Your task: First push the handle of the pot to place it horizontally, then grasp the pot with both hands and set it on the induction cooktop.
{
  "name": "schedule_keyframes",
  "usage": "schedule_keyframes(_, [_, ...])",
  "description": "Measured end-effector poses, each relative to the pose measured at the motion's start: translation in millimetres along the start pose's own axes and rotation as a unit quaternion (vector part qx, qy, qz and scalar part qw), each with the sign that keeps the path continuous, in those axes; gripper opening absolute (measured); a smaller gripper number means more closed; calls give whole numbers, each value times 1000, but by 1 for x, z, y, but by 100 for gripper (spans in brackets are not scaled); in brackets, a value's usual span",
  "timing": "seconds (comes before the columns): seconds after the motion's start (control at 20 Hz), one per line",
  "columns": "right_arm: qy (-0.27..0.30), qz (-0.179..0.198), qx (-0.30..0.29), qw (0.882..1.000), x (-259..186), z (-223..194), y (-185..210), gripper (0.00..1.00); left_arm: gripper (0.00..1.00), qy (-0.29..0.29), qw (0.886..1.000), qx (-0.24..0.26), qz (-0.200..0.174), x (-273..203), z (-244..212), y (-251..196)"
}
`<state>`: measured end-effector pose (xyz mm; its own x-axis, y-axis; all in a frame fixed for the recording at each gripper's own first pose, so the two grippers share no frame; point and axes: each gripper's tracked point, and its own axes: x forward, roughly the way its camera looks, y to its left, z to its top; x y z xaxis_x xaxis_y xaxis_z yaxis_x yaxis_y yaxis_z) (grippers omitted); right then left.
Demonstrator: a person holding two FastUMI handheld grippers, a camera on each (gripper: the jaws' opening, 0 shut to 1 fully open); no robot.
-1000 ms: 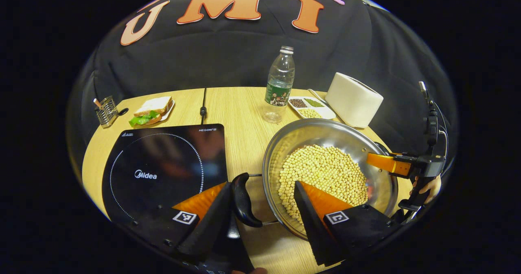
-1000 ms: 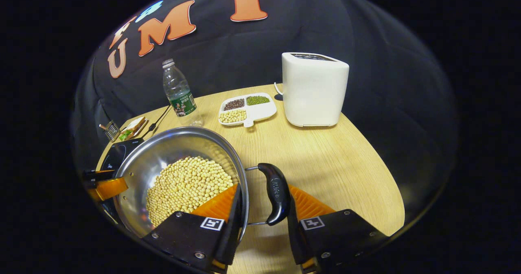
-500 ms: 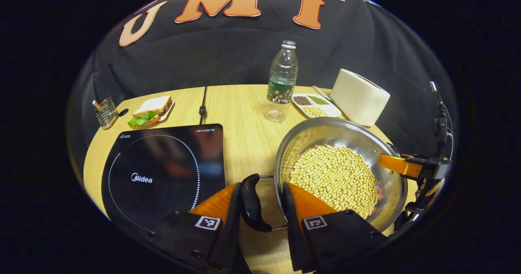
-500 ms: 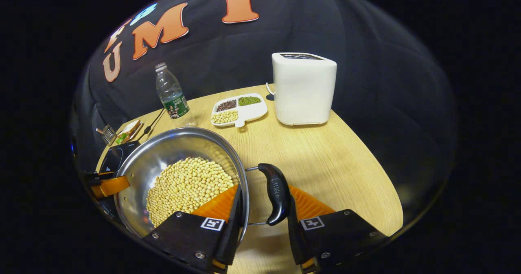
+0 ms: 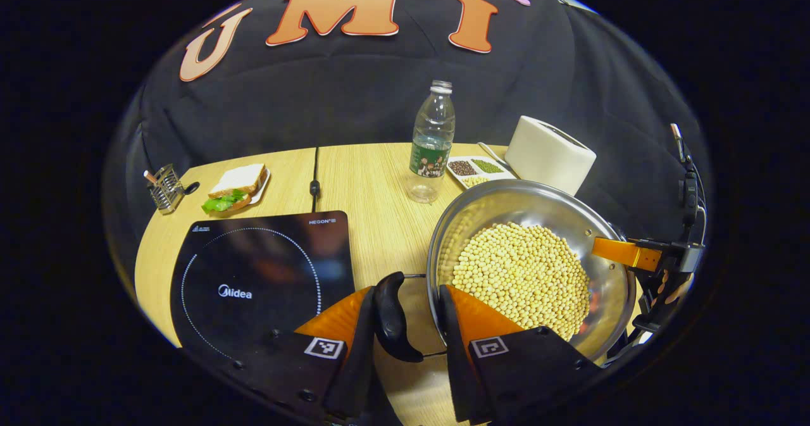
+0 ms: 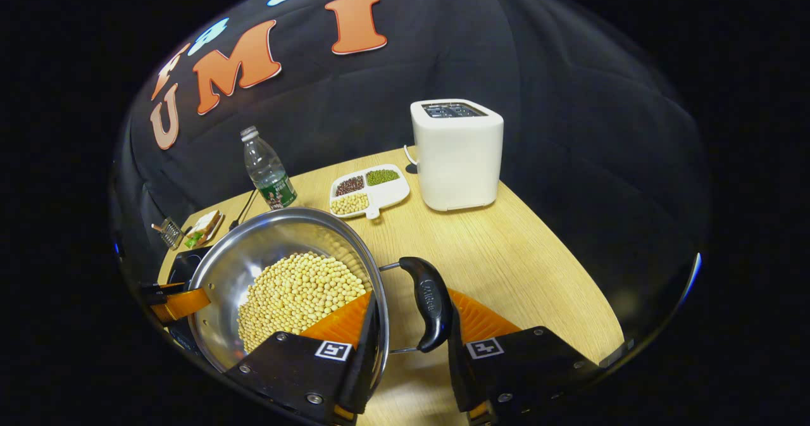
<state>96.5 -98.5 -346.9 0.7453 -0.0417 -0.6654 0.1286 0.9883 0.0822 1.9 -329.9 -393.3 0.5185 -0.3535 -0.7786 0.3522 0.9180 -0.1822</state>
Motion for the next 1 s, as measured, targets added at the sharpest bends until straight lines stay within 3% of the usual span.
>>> schedule_keyframes(0.25, [-13,9,-3,1000,-18,19,31,52,61,-13,1000,-10,8,-23,20,27])
schedule_keyframes(0.35, [-16,15,-6,1000,-22,23,48,51,56,-16,1000,-13,13,-32,23,40])
schedule_keyframes(0.5, [-17,25,-11,999,-30,30,75,52,61,-21,999,-19,21,-49,30,65])
schedule_keyframes(0.6, [-20,32,-14,999,-36,34,96,51,56,-31,999,-21,27,-61,37,84])
schedule_keyframes(0.75, [-25,43,-24,998,-42,40,128,52,56,-40,998,-26,37,-75,43,114])
schedule_keyframes(0.8, [-26,47,-28,998,-43,40,140,51,61,-41,998,-28,40,-79,43,125])
schedule_keyframes(1.0, [-18,60,-35,997,-42,34,183,51,59,-39,997,-36,54,-92,40,168])
